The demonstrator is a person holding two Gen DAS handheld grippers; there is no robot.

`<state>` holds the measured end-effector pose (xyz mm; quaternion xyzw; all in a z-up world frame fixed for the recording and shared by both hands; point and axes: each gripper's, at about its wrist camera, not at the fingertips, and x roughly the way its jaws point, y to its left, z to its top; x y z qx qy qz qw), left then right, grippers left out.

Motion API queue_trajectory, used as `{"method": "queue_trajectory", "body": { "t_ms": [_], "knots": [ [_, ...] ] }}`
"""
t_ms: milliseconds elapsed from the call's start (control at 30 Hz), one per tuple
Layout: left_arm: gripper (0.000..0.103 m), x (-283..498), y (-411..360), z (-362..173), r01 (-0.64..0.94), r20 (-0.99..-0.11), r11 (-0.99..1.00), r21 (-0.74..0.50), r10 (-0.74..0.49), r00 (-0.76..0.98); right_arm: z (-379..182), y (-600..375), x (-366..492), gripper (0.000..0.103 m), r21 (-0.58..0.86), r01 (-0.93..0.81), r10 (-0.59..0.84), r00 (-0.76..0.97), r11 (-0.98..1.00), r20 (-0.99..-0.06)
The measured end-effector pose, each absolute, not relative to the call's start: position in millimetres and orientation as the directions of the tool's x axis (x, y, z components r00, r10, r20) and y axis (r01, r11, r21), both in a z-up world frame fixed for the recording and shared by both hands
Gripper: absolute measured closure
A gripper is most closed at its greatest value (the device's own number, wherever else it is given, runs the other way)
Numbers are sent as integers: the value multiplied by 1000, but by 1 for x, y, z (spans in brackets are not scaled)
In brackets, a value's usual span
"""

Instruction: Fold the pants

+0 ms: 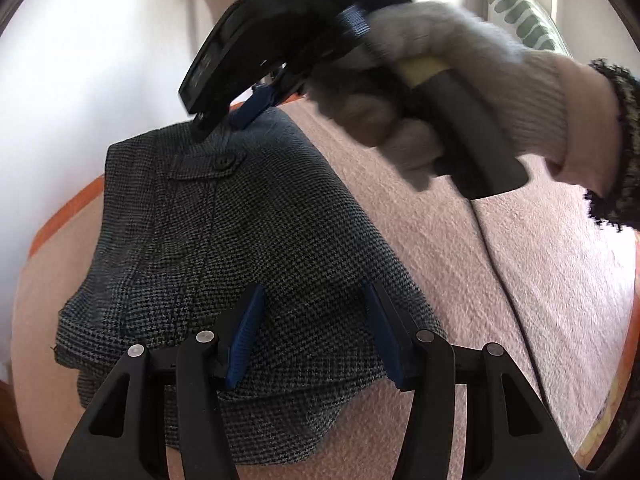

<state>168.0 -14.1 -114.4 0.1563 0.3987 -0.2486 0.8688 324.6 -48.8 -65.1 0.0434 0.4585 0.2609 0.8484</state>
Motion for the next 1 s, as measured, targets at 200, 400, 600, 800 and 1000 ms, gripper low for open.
{"method": "queue_trajectory", "body": {
  "t_ms": [200, 400, 600, 800, 1000],
  "knots": [
    [47, 156, -16, -115, 592, -776, 801, 90, -316, 546, -76, -42, 330, 65, 312, -354, 454, 461, 882, -762],
    [33, 135, 34, -79, 479, -732, 878, 7, -322, 601, -55, -82, 308, 32, 371, -295, 474, 534, 880, -700],
    [24, 158, 120, -68, 155, -777, 954, -258, -300, 553, -71, -134, 293, 28, 494, -202, 525, 487, 845, -698],
    [24, 167, 149, -80, -42, -776, 894, -445, -363, 516, -92, -152, 294, 27, 608, -139, 599, 439, 782, -670],
    [24, 186, 156, -95, -140, -794, 849, -509, -401, 457, -97, -144, 302, 27, 642, -139, 633, 419, 754, -651]
  ]
}}
